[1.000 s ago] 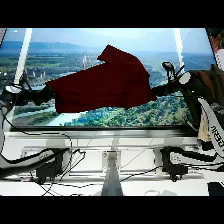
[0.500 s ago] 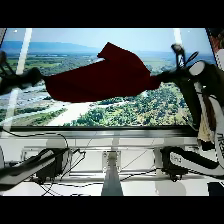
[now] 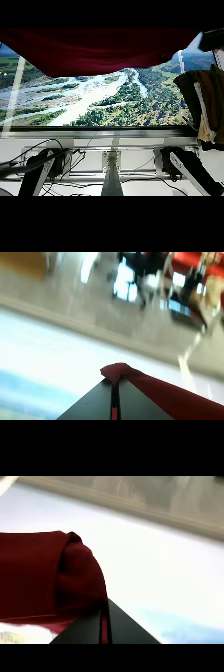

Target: Fold the clothes and pants, and hang the long-sleeved shirts on hangers.

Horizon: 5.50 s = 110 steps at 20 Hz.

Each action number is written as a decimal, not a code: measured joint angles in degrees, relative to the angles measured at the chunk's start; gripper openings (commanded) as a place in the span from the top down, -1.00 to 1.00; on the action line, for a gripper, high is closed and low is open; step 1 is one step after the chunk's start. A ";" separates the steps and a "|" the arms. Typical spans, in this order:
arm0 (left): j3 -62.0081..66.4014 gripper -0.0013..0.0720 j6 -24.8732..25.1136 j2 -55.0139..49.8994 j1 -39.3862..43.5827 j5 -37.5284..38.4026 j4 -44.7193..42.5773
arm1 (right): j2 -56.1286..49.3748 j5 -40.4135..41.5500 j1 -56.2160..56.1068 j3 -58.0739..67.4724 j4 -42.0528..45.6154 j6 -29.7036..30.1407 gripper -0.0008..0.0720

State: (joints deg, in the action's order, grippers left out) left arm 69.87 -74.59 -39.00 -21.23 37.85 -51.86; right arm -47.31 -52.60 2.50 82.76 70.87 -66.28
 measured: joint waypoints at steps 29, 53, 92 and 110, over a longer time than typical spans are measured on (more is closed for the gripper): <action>0.55 0.90 10.12 -37.53 9.62 1.75 -8.55 | -38.49 -9.25 0.02 8.52 4.15 -2.12 0.94; -4.81 -0.93 4.09 -35.08 13.33 11.82 -20.20 | -42.03 -18.56 1.86 -2.12 13.42 -9.01 0.64; -36.00 -0.61 3.82 -21.62 -3.52 27.87 -24.74 | -14.58 1.70 16.39 -68.28 -39.21 11.23 0.94; -37.27 0.90 20.83 -36.41 -3.74 25.33 -2.93 | -14.80 -2.27 16.39 -63.08 -39.21 13.49 0.94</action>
State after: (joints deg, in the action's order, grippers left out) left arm 32.60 -53.76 -75.42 -24.97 63.18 -54.78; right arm -62.11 -54.87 18.90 19.68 31.66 -52.80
